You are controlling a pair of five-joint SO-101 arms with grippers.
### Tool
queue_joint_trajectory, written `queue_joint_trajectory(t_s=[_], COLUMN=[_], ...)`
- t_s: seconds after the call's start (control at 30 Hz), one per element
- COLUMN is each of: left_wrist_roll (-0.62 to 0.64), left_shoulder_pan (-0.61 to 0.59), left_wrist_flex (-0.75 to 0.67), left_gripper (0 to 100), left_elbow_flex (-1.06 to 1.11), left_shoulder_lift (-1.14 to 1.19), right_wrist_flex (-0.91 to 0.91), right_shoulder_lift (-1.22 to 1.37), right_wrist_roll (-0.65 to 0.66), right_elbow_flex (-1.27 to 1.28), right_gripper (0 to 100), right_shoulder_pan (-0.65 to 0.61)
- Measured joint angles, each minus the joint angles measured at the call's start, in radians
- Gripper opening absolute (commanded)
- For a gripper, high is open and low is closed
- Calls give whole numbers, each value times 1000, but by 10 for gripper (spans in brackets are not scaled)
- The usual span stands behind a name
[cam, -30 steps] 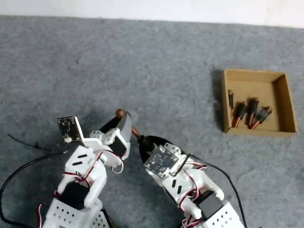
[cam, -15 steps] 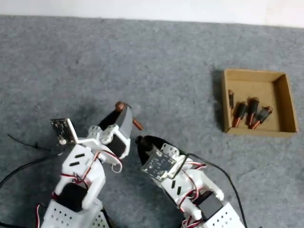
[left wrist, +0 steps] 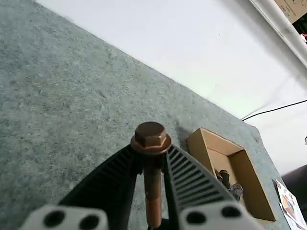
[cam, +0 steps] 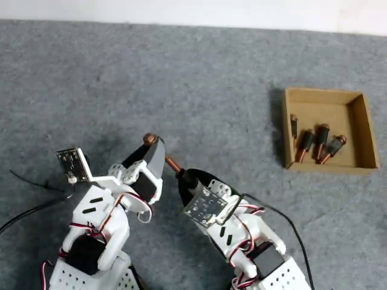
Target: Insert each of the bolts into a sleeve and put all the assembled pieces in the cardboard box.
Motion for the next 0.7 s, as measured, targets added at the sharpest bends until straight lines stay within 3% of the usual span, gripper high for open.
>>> queue_joint_trajectory(t_s=[0.2,0.7], left_wrist_roll=[0,5], left_shoulder_pan=[91,129], left_wrist_flex=[6,77], left_gripper=[4,4], left_elbow_flex=[0,64], left_shoulder_lift=[2,-12], right_wrist_flex=[-2,0], right_shoulder_lift=[-2,2], right_wrist_roll=[0,2], right_elbow_flex=[0,0], right_gripper=[5,5], right_shoulder_pan=[3,17])
